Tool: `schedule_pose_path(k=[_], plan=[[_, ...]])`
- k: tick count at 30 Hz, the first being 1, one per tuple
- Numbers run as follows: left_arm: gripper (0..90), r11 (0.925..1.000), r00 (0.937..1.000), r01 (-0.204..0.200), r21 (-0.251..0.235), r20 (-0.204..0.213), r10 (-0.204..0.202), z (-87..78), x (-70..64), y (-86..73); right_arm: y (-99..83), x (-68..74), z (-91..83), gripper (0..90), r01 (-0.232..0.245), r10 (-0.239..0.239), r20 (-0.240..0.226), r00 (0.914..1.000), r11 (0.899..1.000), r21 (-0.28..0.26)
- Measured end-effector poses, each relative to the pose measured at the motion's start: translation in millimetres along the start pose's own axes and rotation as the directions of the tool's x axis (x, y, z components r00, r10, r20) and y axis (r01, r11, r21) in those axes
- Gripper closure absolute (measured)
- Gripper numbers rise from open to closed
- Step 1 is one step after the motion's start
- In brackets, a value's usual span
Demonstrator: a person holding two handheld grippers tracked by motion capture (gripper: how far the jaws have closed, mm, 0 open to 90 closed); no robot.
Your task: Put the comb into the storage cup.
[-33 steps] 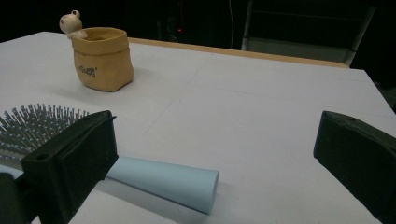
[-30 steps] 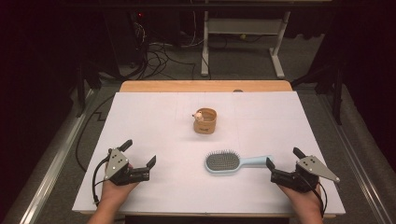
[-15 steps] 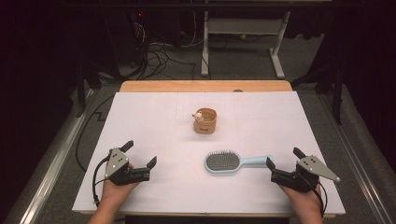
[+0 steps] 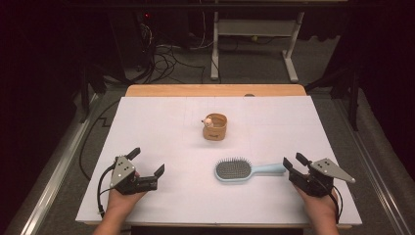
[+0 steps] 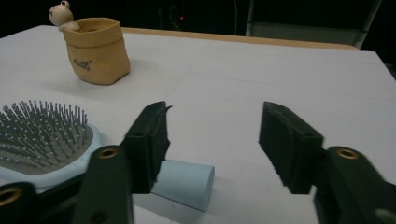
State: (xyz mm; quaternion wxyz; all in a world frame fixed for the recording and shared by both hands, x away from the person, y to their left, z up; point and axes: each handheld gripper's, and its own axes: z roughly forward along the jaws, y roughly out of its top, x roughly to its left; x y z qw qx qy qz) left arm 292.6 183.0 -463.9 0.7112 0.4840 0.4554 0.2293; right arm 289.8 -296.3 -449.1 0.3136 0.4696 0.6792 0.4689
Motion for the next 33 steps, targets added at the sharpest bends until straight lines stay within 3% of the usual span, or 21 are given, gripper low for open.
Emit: schedule_pose_path(k=[5, 7, 8, 16, 33], plan=[[0.0, 1.0, 1.0, -0.006, 0.004, -0.004, 0.006, 0.6, 0.5, -1.3, 4.6, -1.1, 8.3, 78.5, 0.01, -0.01, -0.015, 0.9998, 1.0, 0.017], [0.0, 0.9999, 0.9999, -0.009, 0.005, -0.005, 0.009, 0.6, 0.6, -1.5, 5.4, -1.0, 10.7, 81.8, 0.015, -0.015, -0.013, 0.9998, 1.0, 0.022], [0.0, 0.9999, 0.9999, -0.011, 0.007, -0.005, 0.011, 0.5, 0.7, -1.5, 6.7, -1.3, 16.9, 89.1, 0.017, -0.016, -0.01, 0.9998, 0.999, 0.034], [0.0, 1.0, 0.9999, -0.007, -0.006, -0.014, 0.007, -0.1, 2.1, -0.8, 16.8, -6.9, 52.1, 90.0, 0.031, -0.03, -0.008, 0.9995, 0.995, 0.099], [0.0, 1.0, 1.0, 0.0, -0.007, -0.008, 0.0, -0.9, 0.8, -2.0, 11.4, -7.7, 60.2, 90.0, 0.065, -0.059, -0.035, 0.9976, 0.979, 0.192]])
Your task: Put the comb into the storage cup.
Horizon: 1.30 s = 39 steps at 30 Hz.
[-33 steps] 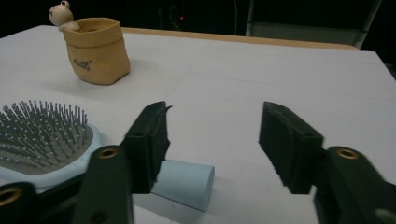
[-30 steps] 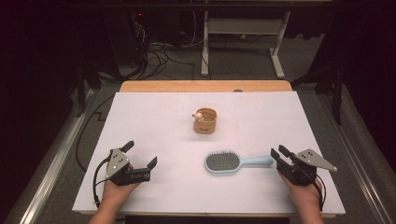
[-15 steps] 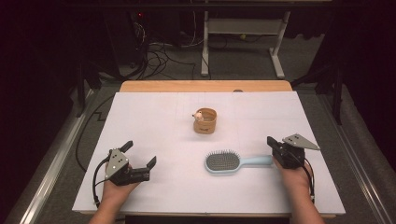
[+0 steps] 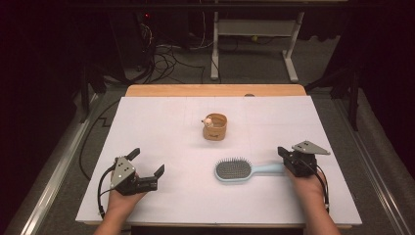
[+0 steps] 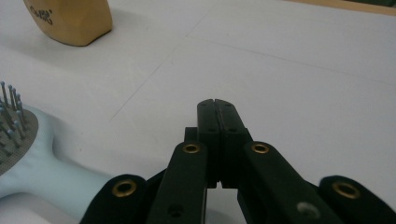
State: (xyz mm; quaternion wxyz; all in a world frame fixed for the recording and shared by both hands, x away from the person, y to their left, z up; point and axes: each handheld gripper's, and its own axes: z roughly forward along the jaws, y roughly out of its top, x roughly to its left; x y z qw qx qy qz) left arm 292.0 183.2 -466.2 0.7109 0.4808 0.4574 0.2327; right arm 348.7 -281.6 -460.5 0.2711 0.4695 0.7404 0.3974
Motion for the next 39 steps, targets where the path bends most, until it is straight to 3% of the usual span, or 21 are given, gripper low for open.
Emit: schedule_pose_path(k=[39], plan=[[0.1, 0.9999, 0.9999, 0.009, -0.012, 0.009, -0.008, 0.0, -0.4, 0.6, -10.4, -4.4, -4.0, 90.0, 0.018, -0.018, -0.007, 0.9998, 0.998, 0.065]])
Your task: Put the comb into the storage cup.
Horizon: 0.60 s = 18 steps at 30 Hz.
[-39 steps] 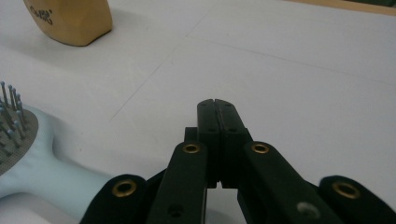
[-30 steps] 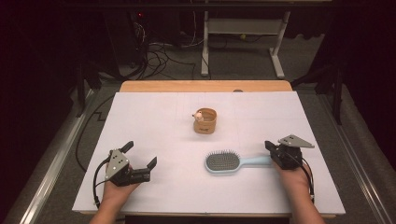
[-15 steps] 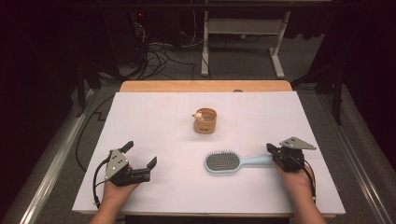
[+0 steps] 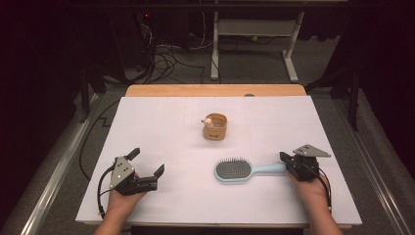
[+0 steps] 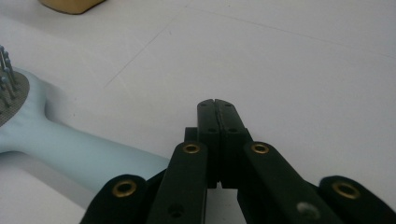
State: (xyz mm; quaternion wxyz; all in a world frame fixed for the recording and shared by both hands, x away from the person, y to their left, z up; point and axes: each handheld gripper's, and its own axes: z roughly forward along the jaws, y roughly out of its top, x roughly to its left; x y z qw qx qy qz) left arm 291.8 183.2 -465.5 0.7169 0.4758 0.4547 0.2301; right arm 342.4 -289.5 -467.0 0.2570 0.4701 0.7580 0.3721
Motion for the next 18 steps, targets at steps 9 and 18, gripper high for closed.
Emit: schedule_pose_path(k=[9, 18], plan=[[0.1, 1.0, 1.0, -0.002, -0.001, 0.002, 0.002, 0.0, -0.1, 0.0, -0.8, 0.3, 0.2, 90.0, 0.002, -0.002, -0.008, 1.0, 1.0, 0.009], [0.1, 1.0, 1.0, -0.002, 0.003, 0.009, 0.002, -0.8, -1.2, 0.0, -2.1, 0.2, -2.5, 90.0, -0.01, 0.01, -0.016, 0.9998, 1.0, 0.009]])
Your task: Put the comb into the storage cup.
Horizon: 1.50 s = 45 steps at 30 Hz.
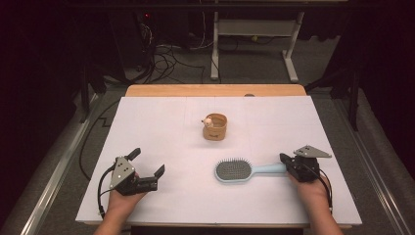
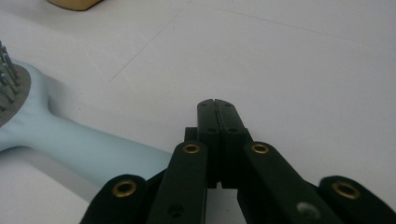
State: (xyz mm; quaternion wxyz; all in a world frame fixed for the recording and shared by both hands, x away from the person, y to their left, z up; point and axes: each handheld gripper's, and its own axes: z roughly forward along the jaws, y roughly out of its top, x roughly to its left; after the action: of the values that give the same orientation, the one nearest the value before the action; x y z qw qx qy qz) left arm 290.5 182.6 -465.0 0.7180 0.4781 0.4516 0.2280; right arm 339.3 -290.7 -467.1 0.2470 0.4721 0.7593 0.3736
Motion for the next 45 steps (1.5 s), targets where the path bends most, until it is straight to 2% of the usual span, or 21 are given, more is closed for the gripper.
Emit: schedule_pose_path(k=[7, 13, 18, 34, 45], plan=[[0.0, 0.9999, 0.9999, 0.013, -0.006, -0.006, -0.013, -1.1, 0.5, 1.5, -1.3, 0.6, -2.5, 90.0, -0.005, 0.005, -0.019, 0.9998, 1.0, 0.001], [0.0, 0.9999, 0.9999, 0.013, -0.004, 0.004, -0.013, -2.2, -0.8, 1.4, -1.7, 5.0, -4.8, 90.0, 0.027, -0.026, -0.041, 0.9988, 0.999, 0.025], [0.0, 0.9998, 0.9999, 0.012, -0.015, -0.001, -0.012, -2.1, 0.0, 2.4, -2.5, 5.3, -6.0, 90.0, 0.013, -0.012, -0.049, 0.9987, 1.0, 0.026], [0.0, 0.9996, 0.9999, 0.016, -0.022, -0.003, -0.016, -3.6, 0.6, 4.5, -10.5, 8.2, -17.8, 90.0, 0.019, -0.016, -0.086, 0.9962, 0.999, 0.039], [0.0, 0.9997, 0.9997, 0.024, 0.0, -0.001, -0.024, -2.2, 0.7, 4.2, -17.6, 12.6, -26.0, 90.0, 0.016, -0.012, -0.105, 0.9944, 0.999, 0.041]])
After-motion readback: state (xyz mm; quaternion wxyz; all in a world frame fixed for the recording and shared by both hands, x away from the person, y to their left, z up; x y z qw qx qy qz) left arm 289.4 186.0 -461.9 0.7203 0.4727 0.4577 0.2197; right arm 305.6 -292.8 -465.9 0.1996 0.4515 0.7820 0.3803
